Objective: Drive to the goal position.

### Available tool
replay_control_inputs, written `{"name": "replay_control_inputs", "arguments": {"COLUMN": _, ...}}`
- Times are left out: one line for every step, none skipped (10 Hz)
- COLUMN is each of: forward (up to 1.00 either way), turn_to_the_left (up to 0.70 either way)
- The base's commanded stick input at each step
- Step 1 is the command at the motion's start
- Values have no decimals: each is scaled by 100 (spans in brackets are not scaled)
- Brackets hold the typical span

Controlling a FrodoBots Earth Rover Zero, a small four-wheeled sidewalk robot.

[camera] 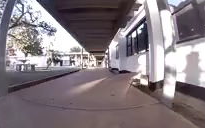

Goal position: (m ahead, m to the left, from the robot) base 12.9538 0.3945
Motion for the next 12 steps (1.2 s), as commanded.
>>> {"name": "replay_control_inputs", "arguments": {"forward": 70, "turn_to_the_left": 0}}
{"name": "replay_control_inputs", "arguments": {"forward": 70, "turn_to_the_left": 0}}
{"name": "replay_control_inputs", "arguments": {"forward": 70, "turn_to_the_left": 0}}
{"name": "replay_control_inputs", "arguments": {"forward": 70, "turn_to_the_left": 0}}
{"name": "replay_control_inputs", "arguments": {"forward": 70, "turn_to_the_left": 0}}
{"name": "replay_control_inputs", "arguments": {"forward": 70, "turn_to_the_left": 0}}
{"name": "replay_control_inputs", "arguments": {"forward": 70, "turn_to_the_left": 0}}
{"name": "replay_control_inputs", "arguments": {"forward": 70, "turn_to_the_left": 0}}
{"name": "replay_control_inputs", "arguments": {"forward": 70, "turn_to_the_left": 0}}
{"name": "replay_control_inputs", "arguments": {"forward": 70, "turn_to_the_left": 0}}
{"name": "replay_control_inputs", "arguments": {"forward": 70, "turn_to_the_left": 0}}
{"name": "replay_control_inputs", "arguments": {"forward": 70, "turn_to_the_left": 0}}
